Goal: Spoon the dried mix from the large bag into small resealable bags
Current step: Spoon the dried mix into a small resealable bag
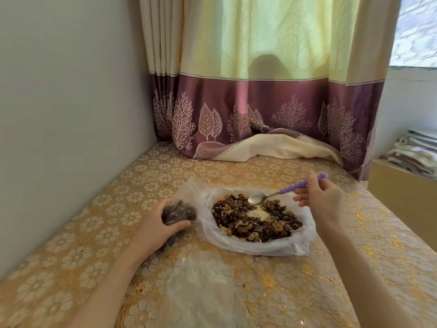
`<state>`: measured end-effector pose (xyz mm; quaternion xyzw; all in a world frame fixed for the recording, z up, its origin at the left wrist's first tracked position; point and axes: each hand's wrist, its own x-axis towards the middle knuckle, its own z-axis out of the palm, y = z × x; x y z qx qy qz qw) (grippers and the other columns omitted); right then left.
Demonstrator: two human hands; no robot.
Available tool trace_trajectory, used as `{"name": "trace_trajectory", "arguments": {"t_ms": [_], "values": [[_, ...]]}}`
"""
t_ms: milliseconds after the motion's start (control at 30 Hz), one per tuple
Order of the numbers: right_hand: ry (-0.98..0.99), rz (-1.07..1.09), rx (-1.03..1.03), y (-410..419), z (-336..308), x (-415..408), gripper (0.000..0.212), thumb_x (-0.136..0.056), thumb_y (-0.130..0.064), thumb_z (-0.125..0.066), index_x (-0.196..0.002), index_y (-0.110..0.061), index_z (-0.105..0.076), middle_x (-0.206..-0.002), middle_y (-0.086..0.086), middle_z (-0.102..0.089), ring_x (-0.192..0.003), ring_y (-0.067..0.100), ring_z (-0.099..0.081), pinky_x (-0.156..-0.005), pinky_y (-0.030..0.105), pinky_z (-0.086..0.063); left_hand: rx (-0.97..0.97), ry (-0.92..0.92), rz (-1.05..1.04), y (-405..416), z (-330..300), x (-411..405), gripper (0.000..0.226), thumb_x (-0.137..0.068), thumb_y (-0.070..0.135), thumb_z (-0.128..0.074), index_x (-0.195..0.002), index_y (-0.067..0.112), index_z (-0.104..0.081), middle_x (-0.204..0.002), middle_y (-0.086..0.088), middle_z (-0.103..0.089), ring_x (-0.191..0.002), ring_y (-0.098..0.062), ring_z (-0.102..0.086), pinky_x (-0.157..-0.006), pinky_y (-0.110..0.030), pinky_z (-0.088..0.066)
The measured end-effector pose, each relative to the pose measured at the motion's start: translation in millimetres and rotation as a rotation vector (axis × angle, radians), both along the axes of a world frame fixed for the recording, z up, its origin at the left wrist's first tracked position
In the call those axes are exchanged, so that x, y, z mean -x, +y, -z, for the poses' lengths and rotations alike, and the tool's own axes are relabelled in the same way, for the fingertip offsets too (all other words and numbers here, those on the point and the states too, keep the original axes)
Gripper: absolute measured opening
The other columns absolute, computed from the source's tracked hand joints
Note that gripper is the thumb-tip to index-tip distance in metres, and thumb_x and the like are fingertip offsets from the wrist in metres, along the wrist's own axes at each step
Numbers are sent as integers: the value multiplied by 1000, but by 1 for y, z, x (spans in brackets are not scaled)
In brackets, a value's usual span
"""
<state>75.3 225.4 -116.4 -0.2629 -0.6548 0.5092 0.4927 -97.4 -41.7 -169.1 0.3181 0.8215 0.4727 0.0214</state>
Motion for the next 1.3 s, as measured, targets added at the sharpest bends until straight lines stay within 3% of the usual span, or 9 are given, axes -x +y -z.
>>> {"name": "trace_trajectory", "arguments": {"t_ms": [333, 500, 633, 933, 1067, 1300], "values": [[-126, 24, -118, 7, 8, 0, 39, -99, -27, -47, -71, -6, -62, -54, -2, -66, -43, 7, -57, -45, 21, -46, 10, -12, -11, 0, 1, 1, 62, -54, 57, -70, -108, 40, -45, -95, 24, -56, -86, 9, -51, -67, -14, -38], [-143, -119, 40, 6, 12, 9, 44, -101, -26, -44, -66, -8, -64, -55, 1, -69, -45, 11, -58, -42, 17, -47, 17, -2, 0, 0, 2, 1, 58, -54, 58, -69, -105, 41, -47, -96, 22, -59, -87, 8, -53, -66, -13, -38], [-182, -198, 266, 6, 13, 13, 37, -100, -23, -46, -74, -3, -62, -52, 1, -68, -44, 8, -61, -43, 16, -50, 22, -8, -2, 1, 1, 2, 55, -54, 58, -68, -101, 45, -45, -95, 22, -58, -87, 8, -52, -66, -14, -38], [-46, -148, 344, 3, 4, 3, 47, -101, -20, -43, -61, -2, -59, -45, 3, -64, -37, 7, -56, -38, 14, -46, 42, 4, -19, 1, 0, 1, 49, -53, 58, -68, -95, 48, -44, -91, 24, -57, -82, 10, -51, -63, -13, -36], [-3, -174, 435, 2, 1, 1, 46, -100, -20, -43, -61, -3, -61, -48, 5, -65, -41, 8, -57, -43, 16, -46, 51, 3, -24, 1, -1, 0, 60, -53, 57, -68, -106, 39, -47, -92, 25, -55, -83, 10, -50, -63, -13, -35], [64, -254, 403, -14, -15, 10, 43, -101, -24, -42, -70, -1, -62, -54, 5, -67, -44, 7, -58, -44, 15, -48, 67, 15, -26, -1, -1, 0, 65, -55, 62, -66, -111, 34, -50, -92, 22, -58, -82, 8, -53, -62, -13, -36]]}}
